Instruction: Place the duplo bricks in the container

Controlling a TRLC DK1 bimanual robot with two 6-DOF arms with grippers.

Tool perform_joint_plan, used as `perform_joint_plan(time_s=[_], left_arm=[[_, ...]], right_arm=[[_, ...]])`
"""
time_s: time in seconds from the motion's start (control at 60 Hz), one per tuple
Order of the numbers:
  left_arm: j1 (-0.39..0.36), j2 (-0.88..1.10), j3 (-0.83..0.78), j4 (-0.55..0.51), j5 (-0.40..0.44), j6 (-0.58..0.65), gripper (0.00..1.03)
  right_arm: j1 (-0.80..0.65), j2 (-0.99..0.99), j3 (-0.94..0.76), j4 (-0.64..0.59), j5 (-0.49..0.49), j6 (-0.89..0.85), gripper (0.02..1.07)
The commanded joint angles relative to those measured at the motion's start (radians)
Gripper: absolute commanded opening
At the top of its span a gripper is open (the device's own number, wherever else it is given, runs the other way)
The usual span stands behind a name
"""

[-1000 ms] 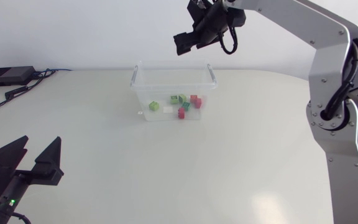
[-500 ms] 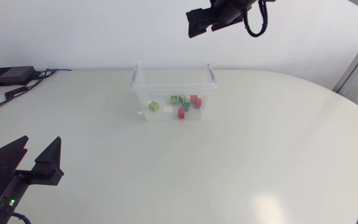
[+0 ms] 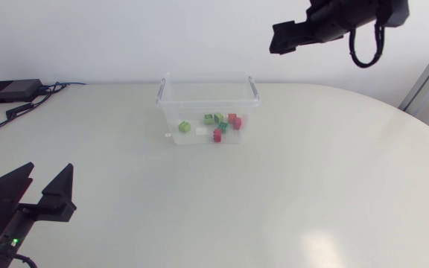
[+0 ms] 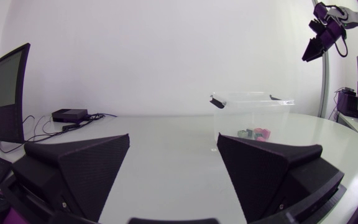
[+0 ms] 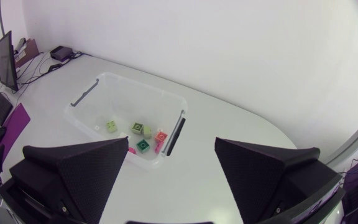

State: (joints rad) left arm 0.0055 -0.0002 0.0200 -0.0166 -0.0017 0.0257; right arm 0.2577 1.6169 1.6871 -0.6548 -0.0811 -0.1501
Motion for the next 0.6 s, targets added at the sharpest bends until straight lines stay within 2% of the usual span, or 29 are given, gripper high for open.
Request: perform_joint_plan(time_s=[0.0, 0.333, 0.583], left_arm=[[0.005, -0.011, -0.018, 0.006, 0.000, -0.006, 0.99], [0.005, -0.011, -0.018, 0.006, 0.000, -0.006, 0.99], [0.005, -0.011, -0.018, 0.006, 0.000, -0.006, 0.99]], right_arm=[[-0.032, -0.081, -0.116, 0.049, 0.007, -0.011, 1.02], [-0.147, -0.292, -0.481, 0.211, 0.029, -0.002, 1.02], [-0.178, -0.473, -0.693, 0.284, 0.089, -0.022, 1.02]])
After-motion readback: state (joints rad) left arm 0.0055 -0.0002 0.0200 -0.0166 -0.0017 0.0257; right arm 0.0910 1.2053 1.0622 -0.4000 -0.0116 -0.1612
